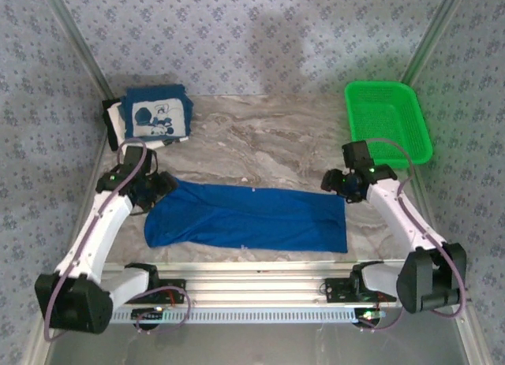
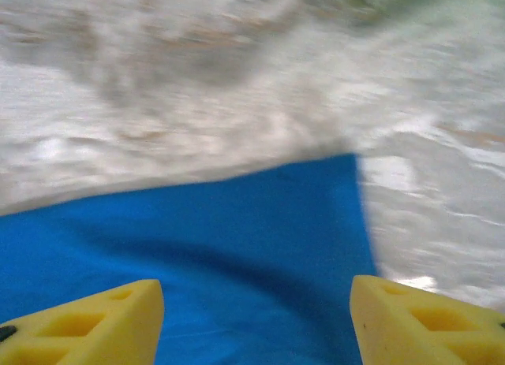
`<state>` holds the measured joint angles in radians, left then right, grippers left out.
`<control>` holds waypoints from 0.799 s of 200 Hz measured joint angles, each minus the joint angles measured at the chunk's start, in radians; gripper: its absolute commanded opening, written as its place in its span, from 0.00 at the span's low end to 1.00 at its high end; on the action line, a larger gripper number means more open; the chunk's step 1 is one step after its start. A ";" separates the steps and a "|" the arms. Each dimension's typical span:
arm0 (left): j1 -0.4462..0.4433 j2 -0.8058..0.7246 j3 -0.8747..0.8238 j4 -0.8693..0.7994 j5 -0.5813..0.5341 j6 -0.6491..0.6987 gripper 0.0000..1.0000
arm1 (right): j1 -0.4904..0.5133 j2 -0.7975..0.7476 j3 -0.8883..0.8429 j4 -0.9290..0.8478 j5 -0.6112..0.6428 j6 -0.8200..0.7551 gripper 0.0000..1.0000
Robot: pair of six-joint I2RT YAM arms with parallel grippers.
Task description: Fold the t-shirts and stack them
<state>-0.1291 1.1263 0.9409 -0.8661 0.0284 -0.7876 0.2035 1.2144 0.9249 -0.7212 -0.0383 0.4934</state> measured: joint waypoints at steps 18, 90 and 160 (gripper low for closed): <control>0.045 0.121 -0.013 0.069 0.037 0.024 0.52 | 0.064 0.019 0.003 0.047 -0.069 -0.004 0.66; 0.117 0.461 -0.021 0.271 0.082 0.046 0.36 | 0.179 0.398 0.001 0.182 -0.143 0.102 0.47; 0.140 0.645 0.139 0.293 0.073 0.065 0.37 | 0.158 0.546 0.124 0.144 -0.032 0.203 0.48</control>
<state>0.0113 1.7710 1.0801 -0.5728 0.1013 -0.7227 0.3611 1.7599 1.0492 -0.5770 -0.0700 0.6968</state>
